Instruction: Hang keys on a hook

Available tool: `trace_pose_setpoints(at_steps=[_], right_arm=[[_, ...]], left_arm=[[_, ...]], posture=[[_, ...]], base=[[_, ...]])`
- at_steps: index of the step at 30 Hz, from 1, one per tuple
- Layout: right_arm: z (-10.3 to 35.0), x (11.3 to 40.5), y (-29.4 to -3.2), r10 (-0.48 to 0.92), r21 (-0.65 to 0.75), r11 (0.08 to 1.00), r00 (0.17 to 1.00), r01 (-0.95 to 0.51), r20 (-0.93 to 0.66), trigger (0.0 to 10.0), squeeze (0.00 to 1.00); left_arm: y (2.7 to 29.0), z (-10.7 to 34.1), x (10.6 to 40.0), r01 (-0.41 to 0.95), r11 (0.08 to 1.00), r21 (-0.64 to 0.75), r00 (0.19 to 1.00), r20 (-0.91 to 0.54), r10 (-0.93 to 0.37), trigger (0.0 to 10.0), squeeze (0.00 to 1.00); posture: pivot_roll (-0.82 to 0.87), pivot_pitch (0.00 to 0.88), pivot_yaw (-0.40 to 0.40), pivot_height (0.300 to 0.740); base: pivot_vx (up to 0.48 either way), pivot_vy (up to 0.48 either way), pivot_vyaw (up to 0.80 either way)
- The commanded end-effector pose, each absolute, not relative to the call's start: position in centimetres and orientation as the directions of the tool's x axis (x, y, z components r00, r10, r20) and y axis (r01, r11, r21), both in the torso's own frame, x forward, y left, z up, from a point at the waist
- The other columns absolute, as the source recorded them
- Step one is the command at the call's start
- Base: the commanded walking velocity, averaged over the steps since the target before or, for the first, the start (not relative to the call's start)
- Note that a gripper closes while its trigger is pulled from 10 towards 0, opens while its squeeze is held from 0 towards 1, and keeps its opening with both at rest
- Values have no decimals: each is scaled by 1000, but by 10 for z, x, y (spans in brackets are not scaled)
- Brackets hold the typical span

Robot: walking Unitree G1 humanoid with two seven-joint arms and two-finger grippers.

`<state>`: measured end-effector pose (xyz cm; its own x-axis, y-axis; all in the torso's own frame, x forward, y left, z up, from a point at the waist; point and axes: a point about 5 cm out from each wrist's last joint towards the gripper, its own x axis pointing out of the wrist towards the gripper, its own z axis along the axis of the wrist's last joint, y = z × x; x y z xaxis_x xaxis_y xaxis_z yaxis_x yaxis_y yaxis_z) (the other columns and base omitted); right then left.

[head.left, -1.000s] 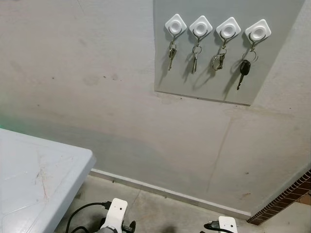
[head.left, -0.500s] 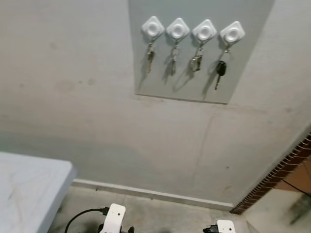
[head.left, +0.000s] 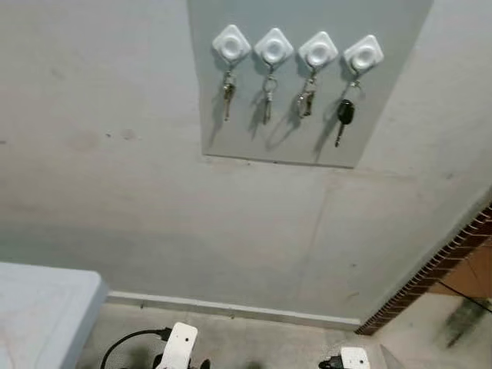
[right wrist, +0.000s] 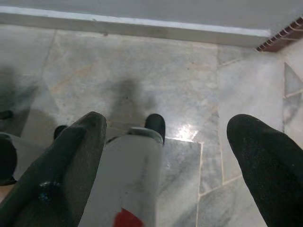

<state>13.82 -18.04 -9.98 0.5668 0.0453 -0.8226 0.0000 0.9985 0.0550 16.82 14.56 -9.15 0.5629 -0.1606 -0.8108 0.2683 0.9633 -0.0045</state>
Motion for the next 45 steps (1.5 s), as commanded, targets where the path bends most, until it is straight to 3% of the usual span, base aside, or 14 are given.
trace_pose_setpoints(at_steps=[1, 8, 18, 45], right_arm=[[-100, 136, -182, 45, 53, 999, 561, -3, -827, 10000, 0], [-101, 135, -183, 43, 53, 999, 560, 2, -828, 10000, 0], [-101, 134, -183, 43, 53, 999, 558, 2, -829, 10000, 0], [-100, 136, -183, 45, 63, 998, 562, 14, -826, 10000, 0]], left_arm=[[145, -91, 168, 273, 962, -5, 563, -810, -163, 10000, 0], [145, -91, 168, 270, 963, -10, 562, -810, -166, 10000, 0], [150, -92, 167, 210, 977, -30, 566, -811, -147, 10000, 0], [151, -90, 171, 209, 977, -38, 572, -805, -153, 10000, 0]], posture=[[97, 0, 7, 740], [95, 0, 7, 740], [93, 0, 5, 740], [90, 0, 6, 740]], base=[[0, 0, 0], [0, -411, 0], [0, 0, 0], [0, 0, 0]])
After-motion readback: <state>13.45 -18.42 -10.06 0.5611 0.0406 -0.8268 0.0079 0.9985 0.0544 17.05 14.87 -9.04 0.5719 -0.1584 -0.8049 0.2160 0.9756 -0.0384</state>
